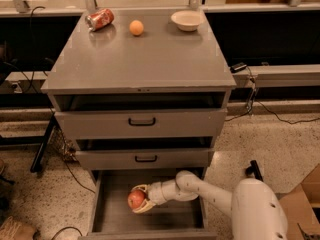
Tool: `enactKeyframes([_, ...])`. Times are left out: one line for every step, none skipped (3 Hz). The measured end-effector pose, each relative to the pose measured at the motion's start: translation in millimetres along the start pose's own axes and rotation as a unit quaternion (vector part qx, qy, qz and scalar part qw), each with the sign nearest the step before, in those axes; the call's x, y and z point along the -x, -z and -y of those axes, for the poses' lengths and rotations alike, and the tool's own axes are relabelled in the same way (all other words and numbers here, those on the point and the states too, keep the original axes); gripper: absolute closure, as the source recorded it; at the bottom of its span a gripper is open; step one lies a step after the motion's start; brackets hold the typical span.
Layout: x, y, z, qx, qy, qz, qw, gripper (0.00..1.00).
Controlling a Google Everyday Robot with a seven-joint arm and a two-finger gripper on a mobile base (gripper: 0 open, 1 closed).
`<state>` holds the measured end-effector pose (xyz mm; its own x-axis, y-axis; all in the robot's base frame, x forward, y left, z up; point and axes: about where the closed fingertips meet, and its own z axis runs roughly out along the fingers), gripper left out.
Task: Pick apple from bottom drawer and place on counter
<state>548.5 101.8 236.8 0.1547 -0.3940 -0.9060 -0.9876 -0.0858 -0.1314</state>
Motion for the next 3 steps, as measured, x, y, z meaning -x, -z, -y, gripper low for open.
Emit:
enactKeyframes([24.7, 60.7, 5.0, -0.029, 0.011, 0.019, 0.9994, 1.0])
enactKeyframes([47.6, 129.6, 10.0, -0.07, 0.027, 0.021, 0.9969, 1.0])
enactKeyframes([47.8, 129.8, 10.0, -0.07, 0.027, 0.021, 0.9969, 1.0])
